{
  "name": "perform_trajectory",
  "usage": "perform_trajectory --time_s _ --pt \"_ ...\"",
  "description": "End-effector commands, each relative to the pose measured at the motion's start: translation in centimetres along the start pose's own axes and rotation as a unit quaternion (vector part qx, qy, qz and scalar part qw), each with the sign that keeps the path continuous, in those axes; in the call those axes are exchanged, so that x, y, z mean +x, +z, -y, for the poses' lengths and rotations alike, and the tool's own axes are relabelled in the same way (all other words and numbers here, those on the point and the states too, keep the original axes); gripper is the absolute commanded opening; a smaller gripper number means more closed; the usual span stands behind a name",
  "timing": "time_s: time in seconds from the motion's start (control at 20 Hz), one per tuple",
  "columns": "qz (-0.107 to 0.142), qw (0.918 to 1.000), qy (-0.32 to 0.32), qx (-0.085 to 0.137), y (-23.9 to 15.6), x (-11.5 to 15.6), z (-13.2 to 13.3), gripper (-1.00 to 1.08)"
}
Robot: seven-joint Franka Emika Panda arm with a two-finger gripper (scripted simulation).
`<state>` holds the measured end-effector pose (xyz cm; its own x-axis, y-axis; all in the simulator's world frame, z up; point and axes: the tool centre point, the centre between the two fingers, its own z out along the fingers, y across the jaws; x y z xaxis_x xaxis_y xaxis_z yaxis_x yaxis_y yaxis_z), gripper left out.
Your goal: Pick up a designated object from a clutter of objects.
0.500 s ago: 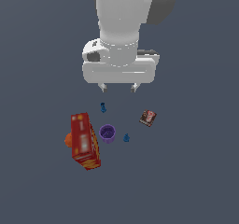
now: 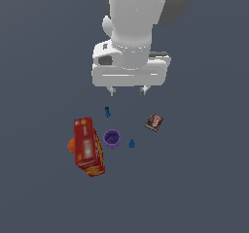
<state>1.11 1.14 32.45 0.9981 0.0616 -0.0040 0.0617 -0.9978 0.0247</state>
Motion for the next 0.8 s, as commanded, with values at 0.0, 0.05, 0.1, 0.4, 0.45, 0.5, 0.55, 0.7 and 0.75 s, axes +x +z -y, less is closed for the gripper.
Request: perform_trajectory --time_s 0.0,0.05,0.1,0.4,0.45,0.5,0.55,0.7,0.75 --pt "0.001 1.0 -0.005 -0.001 -0.1 -0.1 0.1 1.0" --pt "0.001 1.0 -0.005 -0.001 -0.1 0.0 0.1 1.0" --pt "0.001 1.0 -0.004 -0.001 -0.1 0.0 0.1 1.0" --pt "0.001 1.0 0.008 -0.001 1.0 0.1 0.7 1.0" --pt "0.001 0.9999 0.011 -0.001 1.3 0.1 0.9 1.0" --pt "0.001 0.9999 0.015 -0.002 1.6 0.2 1.1 1.0" --pt "0.0 0.9998 0.019 -0.002 2.0 0.2 1.3 1.0" --pt "0.0 0.9994 0.034 -0.002 3.3 0.3 2.1 1.0" --pt "0.0 0.9992 0.04 -0.002 3.9 0.3 2.4 1.0"
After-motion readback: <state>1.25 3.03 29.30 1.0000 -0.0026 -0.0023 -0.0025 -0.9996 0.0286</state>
